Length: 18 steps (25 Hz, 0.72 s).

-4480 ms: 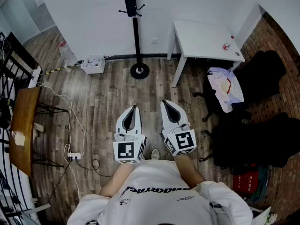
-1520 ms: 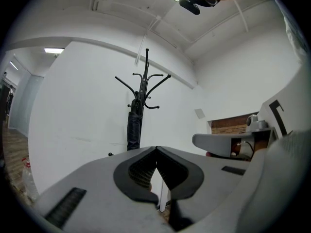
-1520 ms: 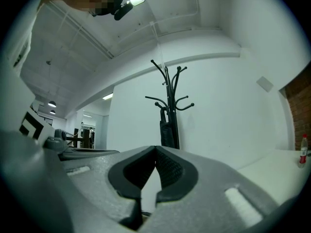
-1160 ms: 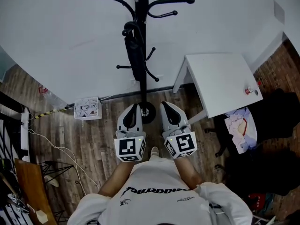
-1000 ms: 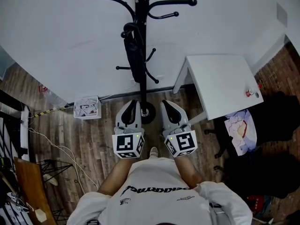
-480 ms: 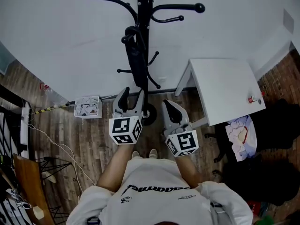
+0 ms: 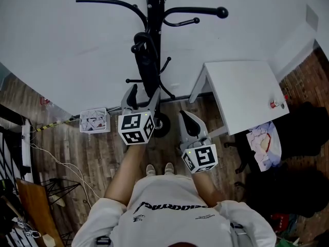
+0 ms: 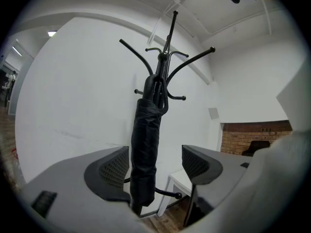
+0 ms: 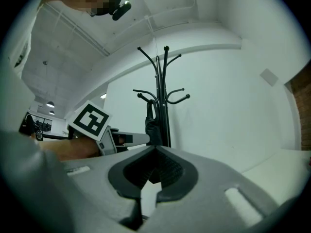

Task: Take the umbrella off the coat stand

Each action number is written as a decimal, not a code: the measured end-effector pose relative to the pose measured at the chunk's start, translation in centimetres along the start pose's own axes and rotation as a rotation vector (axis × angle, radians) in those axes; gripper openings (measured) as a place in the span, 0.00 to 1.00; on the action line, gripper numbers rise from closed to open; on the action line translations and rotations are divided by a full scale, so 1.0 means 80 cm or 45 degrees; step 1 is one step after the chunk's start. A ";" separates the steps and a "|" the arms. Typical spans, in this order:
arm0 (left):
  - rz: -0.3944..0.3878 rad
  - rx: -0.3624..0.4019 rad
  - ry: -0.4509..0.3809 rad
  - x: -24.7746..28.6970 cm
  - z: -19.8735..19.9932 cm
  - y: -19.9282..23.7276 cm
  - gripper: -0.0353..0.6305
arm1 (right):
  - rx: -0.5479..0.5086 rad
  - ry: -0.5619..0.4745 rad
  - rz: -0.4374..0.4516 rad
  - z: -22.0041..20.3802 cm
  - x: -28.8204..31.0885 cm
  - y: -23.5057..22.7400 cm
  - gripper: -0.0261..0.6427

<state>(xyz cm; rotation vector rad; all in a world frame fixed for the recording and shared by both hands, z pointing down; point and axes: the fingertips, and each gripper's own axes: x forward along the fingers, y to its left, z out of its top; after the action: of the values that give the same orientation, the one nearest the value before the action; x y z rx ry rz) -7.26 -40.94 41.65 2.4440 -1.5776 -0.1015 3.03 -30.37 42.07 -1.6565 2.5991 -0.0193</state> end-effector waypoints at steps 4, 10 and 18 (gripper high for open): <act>-0.016 0.005 0.007 0.025 0.007 0.008 0.57 | 0.008 0.013 -0.017 -0.007 0.003 -0.003 0.04; -0.015 0.073 0.047 0.061 0.012 0.015 0.57 | 0.016 0.012 -0.056 -0.007 0.005 -0.013 0.04; 0.007 0.105 0.093 0.098 0.011 0.030 0.57 | 0.035 0.008 -0.064 -0.011 0.014 -0.021 0.04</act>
<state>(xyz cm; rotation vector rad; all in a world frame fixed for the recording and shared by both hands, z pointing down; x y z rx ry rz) -6.26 -49.09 41.86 2.4748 -1.5880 0.0542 4.07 -32.09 42.94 -1.7145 2.5496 -0.0622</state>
